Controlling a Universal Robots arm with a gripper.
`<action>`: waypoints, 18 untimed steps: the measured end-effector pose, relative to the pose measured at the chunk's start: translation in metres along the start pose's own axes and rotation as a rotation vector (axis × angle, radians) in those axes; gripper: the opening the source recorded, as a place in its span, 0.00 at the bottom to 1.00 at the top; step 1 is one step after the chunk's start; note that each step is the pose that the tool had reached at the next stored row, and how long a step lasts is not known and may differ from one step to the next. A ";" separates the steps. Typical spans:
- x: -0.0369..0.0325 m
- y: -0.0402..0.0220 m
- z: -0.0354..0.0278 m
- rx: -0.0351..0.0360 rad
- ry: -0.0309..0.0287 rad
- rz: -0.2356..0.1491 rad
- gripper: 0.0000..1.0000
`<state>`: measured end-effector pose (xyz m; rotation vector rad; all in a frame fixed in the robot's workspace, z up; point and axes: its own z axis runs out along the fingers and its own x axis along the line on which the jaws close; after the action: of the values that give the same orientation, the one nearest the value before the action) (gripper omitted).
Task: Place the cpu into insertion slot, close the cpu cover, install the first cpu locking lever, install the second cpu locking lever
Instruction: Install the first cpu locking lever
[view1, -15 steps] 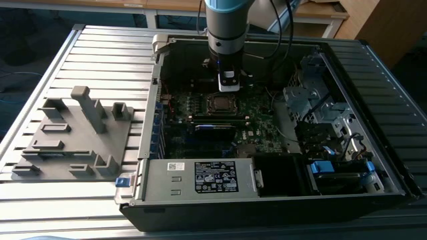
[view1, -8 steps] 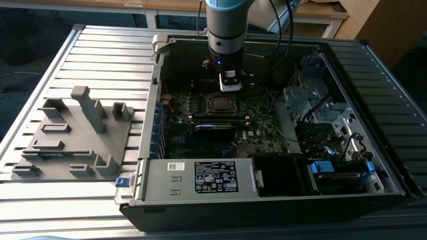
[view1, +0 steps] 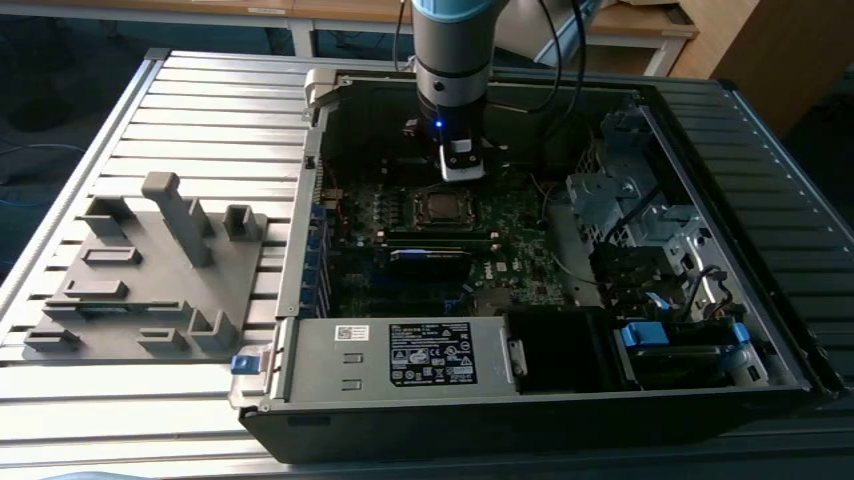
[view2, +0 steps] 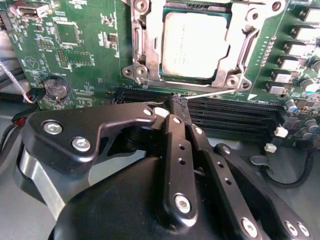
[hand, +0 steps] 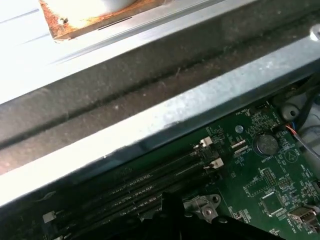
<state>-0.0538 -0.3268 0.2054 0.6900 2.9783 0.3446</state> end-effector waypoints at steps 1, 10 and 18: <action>0.0001 0.0005 0.0005 0.0001 -0.0001 0.000 0.10; 0.0017 0.0048 0.0037 0.0066 -0.0028 -0.003 0.10; 0.0004 0.0051 0.0051 0.0130 -0.0058 -0.004 0.10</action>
<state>-0.0514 -0.3211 0.2016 0.6856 2.9786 0.3227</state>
